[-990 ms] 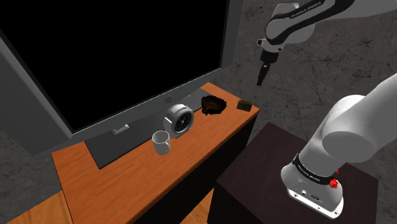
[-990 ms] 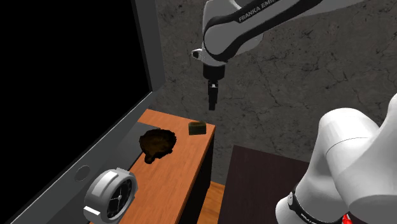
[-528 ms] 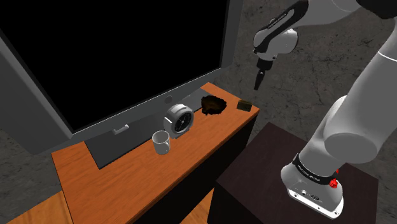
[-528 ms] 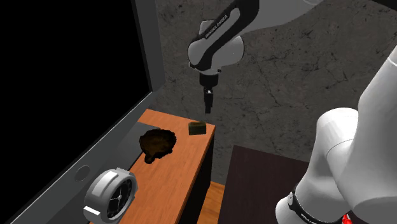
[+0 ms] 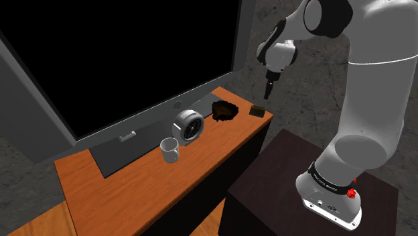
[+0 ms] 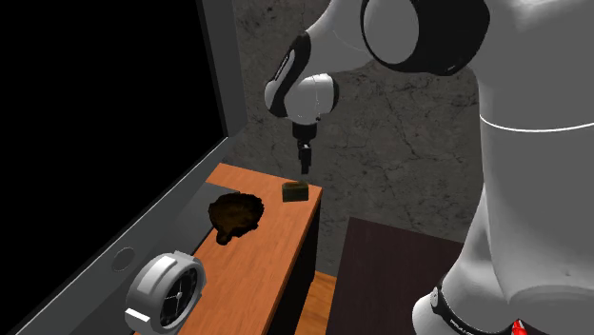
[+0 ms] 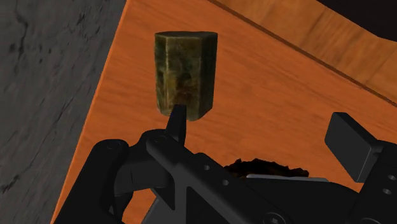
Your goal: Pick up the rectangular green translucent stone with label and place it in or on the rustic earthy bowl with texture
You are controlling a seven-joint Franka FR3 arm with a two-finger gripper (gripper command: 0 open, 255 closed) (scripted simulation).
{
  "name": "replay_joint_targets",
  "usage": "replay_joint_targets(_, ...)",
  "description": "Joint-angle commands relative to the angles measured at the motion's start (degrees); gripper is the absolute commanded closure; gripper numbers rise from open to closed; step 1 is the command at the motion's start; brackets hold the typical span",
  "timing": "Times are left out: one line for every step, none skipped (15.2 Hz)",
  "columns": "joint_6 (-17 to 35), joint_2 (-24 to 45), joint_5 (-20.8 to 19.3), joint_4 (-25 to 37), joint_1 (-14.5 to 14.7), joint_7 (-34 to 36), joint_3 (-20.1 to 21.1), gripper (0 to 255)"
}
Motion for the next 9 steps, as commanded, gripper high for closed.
replay_joint_targets(-0.9,5.1,3.0,4.5,-3.0,-3.2,2.2,0)
replay_joint_targets(-1.3,7.6,4.1,6.8,-4.5,-4.5,3.3,0)
replay_joint_targets(-1.7,10.0,5.1,9.2,-5.9,-5.6,4.3,0)
replay_joint_targets(-2.2,12.3,5.9,11.6,-7.3,-6.6,5.2,0)
replay_joint_targets(-2.6,14.7,6.5,14.1,-8.6,-7.4,6.1,0)
replay_joint_targets(-2.8,15.4,6.7,14.9,-9.1,-7.7,6.4,0)
replay_joint_targets(-2.3,15.9,7.0,14.9,-9.2,-7.9,6.7,0)
replay_joint_targets(-1.8,16.4,7.4,14.9,-9.4,-8.1,7.0,0)
replay_joint_targets(-1.3,16.9,7.7,14.9,-9.5,-8.3,7.3,0)
